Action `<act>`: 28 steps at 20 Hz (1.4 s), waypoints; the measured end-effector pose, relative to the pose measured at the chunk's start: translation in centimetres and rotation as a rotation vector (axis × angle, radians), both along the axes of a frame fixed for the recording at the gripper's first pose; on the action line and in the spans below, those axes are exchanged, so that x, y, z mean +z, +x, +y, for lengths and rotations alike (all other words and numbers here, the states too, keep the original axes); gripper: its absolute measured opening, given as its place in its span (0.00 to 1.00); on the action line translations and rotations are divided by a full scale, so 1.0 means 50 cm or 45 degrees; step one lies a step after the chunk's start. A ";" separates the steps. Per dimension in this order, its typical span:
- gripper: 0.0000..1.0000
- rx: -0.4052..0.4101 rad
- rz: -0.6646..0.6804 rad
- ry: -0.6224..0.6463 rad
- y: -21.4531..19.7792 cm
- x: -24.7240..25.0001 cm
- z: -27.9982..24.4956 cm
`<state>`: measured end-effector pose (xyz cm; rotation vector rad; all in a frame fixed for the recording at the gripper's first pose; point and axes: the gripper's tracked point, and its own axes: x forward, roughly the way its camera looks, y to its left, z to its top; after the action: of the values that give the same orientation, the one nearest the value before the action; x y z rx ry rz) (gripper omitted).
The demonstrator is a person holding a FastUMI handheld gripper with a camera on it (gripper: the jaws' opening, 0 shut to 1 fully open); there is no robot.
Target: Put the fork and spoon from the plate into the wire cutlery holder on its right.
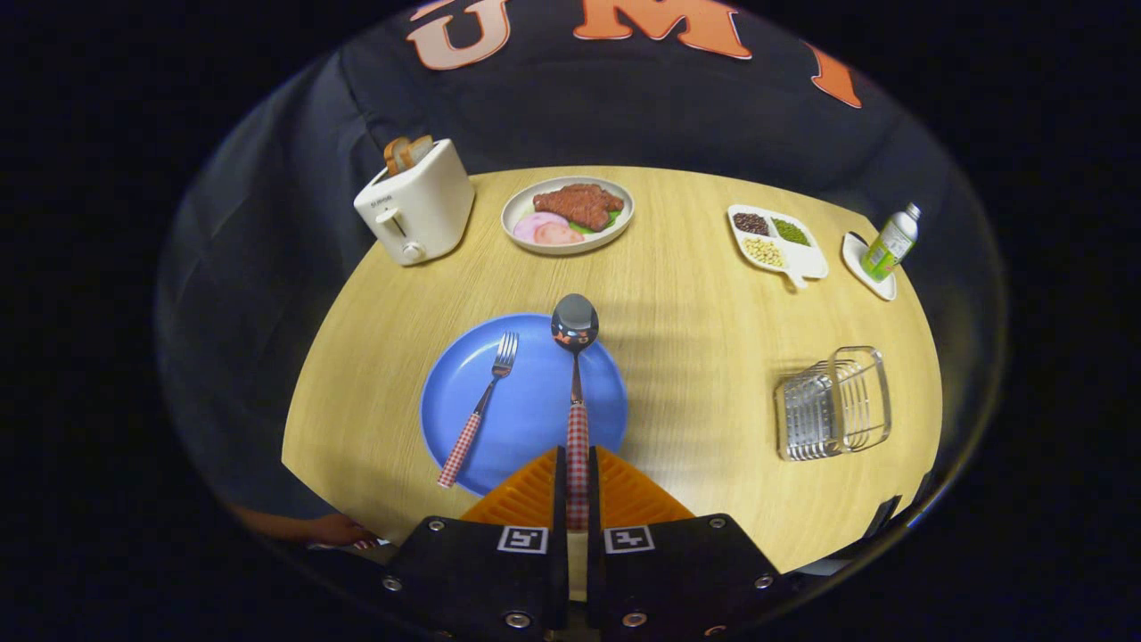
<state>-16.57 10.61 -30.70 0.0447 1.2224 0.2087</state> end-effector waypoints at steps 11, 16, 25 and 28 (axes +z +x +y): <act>0.09 -0.146 -0.016 -0.204 -0.020 0.092 -0.320; 0.09 -0.084 0.169 -0.240 -0.063 0.072 -0.401; 0.09 0.159 0.397 -0.311 -0.053 0.043 -0.442; 0.09 0.190 0.474 -0.315 -0.038 0.031 -0.446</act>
<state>-18.48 -11.68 -29.13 -0.2326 1.6170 0.1825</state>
